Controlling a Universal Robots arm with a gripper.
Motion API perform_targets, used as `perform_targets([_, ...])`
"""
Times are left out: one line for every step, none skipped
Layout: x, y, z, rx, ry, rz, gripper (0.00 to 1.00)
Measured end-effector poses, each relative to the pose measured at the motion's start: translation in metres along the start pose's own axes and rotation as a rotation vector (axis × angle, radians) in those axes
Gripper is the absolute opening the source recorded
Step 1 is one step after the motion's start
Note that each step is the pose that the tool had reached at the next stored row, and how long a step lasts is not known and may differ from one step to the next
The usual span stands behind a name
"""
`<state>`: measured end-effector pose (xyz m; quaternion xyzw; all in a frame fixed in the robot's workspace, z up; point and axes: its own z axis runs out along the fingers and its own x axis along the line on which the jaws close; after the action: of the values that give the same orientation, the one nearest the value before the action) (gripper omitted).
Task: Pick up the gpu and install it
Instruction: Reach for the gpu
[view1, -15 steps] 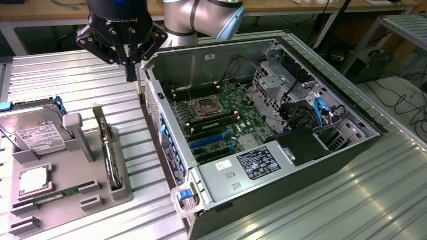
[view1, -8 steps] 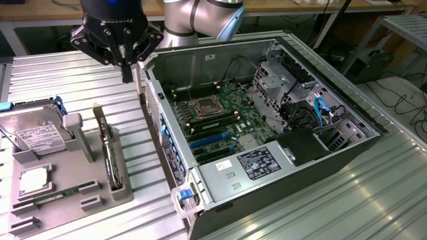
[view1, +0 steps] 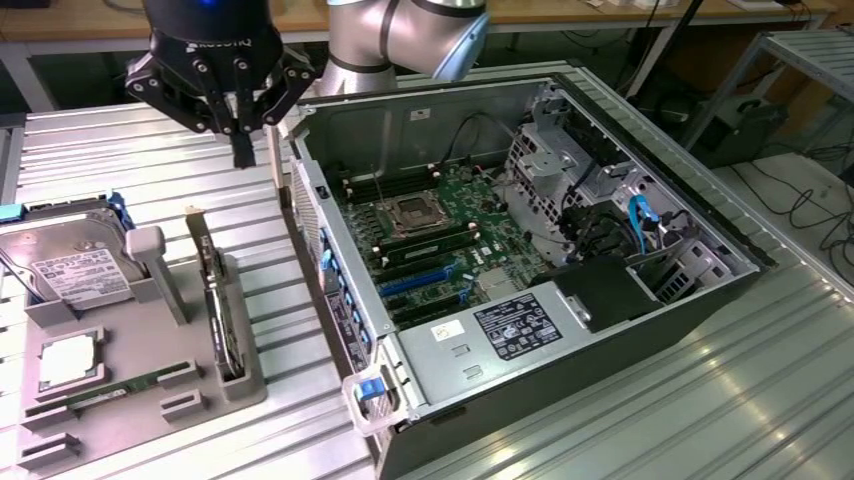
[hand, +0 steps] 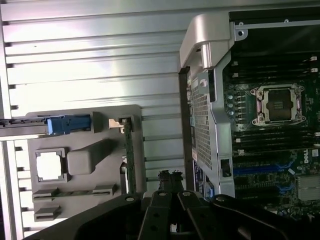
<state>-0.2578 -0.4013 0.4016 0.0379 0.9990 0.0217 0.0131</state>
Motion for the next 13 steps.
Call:
perform_targets([0.001,-0.0002,0.0,0.0001,0.0,0.0,0.11])
perform_targets([0.002,-0.0004,-0.0001,0.0,-0.0001,0.0,0.11])
perform_targets([0.003,-0.0006,-0.0001,0.0,0.0,0.0,0.11])
perform_targets([0.004,-0.0008,-0.0001,0.0,0.0,0.0,0.11])
perform_targets([0.005,-0.001,-0.0002,0.0001,0.0,0.0,0.11])
perform_targets([0.007,-0.0014,-0.0002,0.0,-0.0001,0.0,0.11])
perform_targets([0.009,-0.0023,-0.0003,0.0,-0.0009,0.0,0.11])
perform_targets([0.011,-0.003,-0.0004,-0.0001,-0.0014,0.0,0.11])
perform_targets([0.014,-0.004,-0.0005,-0.0001,-0.0021,0.0,0.11])
perform_targets([0.015,-0.0046,-0.0006,-0.0001,-0.0025,0.0,0.11])
perform_targets([0.017,-0.0053,-0.0006,-0.0002,-0.0032,0.0,0.11])
perform_targets([0.019,-0.0058,-0.0007,-0.0002,-0.0036,0.0,0.11])
perform_targets([0.021,-0.0064,-0.0008,-0.0002,-0.004,0.0,0.11])
